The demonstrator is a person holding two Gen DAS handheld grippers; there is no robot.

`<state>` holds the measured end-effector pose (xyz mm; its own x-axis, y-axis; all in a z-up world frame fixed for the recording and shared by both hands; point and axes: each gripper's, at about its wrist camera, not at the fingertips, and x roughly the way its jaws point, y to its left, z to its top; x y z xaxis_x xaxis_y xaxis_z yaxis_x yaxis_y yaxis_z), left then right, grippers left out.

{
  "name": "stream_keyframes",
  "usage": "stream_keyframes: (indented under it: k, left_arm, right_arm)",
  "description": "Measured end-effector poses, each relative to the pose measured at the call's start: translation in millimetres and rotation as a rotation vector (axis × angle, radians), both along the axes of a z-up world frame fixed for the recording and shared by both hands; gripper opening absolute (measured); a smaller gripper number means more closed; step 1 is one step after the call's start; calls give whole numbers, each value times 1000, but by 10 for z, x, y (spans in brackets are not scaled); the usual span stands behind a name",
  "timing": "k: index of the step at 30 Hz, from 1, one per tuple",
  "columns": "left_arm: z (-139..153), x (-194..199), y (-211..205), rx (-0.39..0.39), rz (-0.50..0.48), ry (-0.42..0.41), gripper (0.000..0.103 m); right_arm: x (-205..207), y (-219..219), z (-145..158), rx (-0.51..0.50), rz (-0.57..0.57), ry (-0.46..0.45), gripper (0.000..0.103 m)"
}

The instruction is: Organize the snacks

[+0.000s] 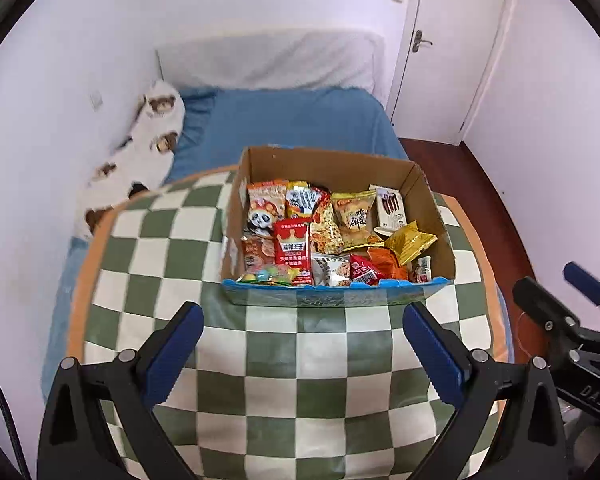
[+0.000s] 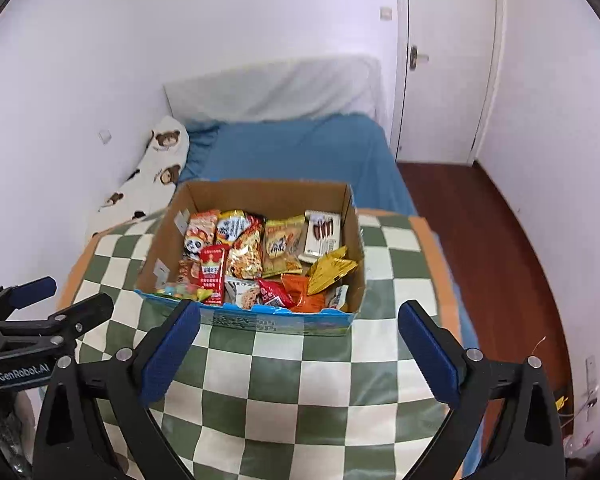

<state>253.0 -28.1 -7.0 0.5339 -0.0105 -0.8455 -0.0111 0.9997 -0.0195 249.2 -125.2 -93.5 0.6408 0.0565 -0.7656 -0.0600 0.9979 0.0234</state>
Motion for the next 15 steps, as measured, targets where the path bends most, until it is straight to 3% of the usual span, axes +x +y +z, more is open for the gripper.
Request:
stream_keyframes:
  k: [6, 15]
  left_arm:
    - [282, -376, -66, 21, -20, -63, 102]
    - [510, -731, -36, 2, 7, -111, 102]
  right_arm:
    - [-473, 24, 376, -2, 14, -66, 102]
    - [-906, 34, 653, 15, 16, -111, 102]
